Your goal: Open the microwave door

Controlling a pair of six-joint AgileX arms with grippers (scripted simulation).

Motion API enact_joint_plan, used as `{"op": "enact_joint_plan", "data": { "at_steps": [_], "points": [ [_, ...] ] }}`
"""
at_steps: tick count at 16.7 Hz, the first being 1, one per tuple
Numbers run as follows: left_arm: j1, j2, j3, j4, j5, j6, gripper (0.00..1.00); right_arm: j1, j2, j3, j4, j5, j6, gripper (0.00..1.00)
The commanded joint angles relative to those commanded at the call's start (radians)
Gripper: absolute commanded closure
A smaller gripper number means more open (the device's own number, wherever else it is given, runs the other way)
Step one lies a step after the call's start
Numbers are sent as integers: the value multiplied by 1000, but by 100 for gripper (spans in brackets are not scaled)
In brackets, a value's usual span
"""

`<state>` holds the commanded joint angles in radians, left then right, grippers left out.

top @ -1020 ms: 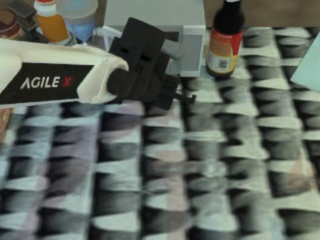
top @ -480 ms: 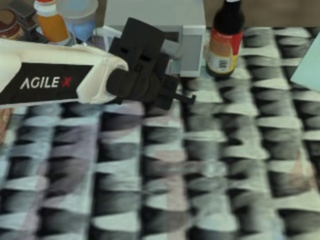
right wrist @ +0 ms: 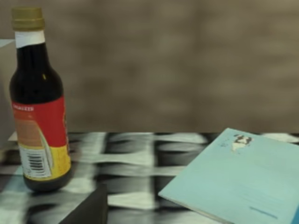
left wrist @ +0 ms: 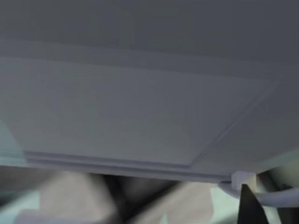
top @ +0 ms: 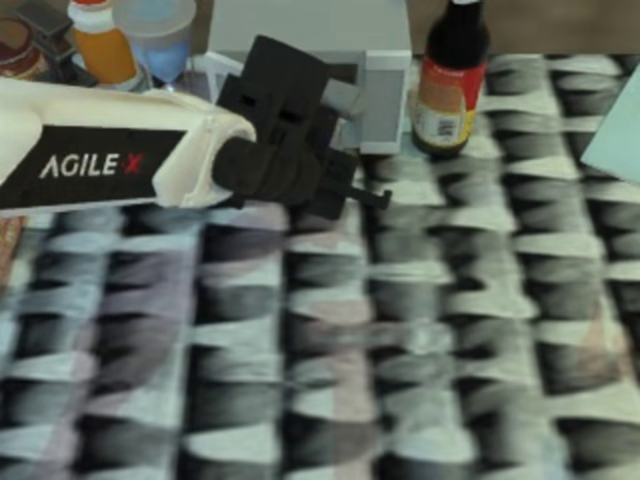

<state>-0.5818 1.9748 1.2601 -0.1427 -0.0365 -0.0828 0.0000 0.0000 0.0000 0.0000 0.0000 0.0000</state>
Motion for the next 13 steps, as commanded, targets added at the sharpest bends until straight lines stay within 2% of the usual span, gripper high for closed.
{"op": "enact_joint_plan", "data": {
  "at_steps": [7, 13],
  "points": [
    [0, 0, 0, 0, 0, 0, 100, 0, 0, 0, 0, 0, 0, 0],
    [9, -18, -23, 9, 31, 32, 100, 0, 0, 0, 0, 0, 0, 0]
  ]
}}
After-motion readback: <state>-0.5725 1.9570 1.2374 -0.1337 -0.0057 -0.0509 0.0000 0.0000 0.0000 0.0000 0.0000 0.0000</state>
